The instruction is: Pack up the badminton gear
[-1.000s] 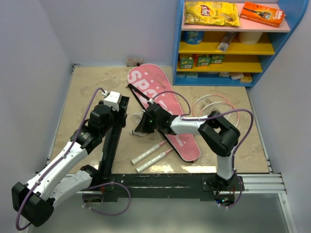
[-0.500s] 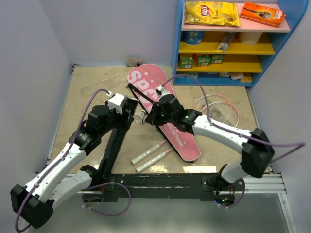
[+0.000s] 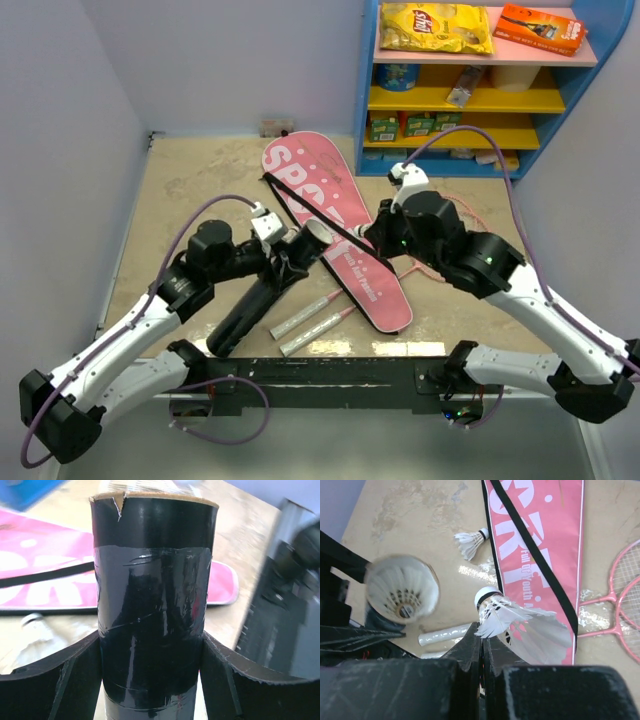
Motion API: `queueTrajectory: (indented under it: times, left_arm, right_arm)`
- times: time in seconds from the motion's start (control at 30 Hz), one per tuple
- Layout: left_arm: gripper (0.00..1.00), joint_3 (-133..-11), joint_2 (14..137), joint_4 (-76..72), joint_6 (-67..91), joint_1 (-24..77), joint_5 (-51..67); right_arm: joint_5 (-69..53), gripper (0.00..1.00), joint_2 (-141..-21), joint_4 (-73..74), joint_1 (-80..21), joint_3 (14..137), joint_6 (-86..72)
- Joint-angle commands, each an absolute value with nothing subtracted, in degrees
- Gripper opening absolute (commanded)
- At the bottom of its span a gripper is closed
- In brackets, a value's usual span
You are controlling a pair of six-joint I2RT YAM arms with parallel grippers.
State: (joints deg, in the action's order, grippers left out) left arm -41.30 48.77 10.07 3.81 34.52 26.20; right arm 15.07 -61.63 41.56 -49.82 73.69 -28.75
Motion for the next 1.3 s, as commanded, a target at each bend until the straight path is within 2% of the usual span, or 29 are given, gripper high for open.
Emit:
queueTrajectory:
  times: [0.0, 0.37, 0.97, 1.27]
  left_arm:
    - [0.20, -42.5, 50.4, 9.2, -1.9, 41.6, 32.6]
    - [0.21, -42.3, 51.9, 10.7, -3.8, 47.5, 36.6]
    - [0.21, -41.7, 49.1, 9.9, -3.5, 48.2, 38.1]
    - [0.22, -41.5, 47.6, 9.7, -3.4, 48.2, 39.2]
  right_arm:
    - [14.9, 0.00, -58.2, 49.8, -49.7, 79.0, -24.0]
    - [-7.1, 0.00, -55.4, 54.0, -49.8, 81.4, -20.3]
    - [-18.9, 0.00, -59.2, 44.2, -49.9, 73.7, -21.6]
    - [-25.1, 0.00, -61.0, 33.2, -50.3, 66.1, -25.7]
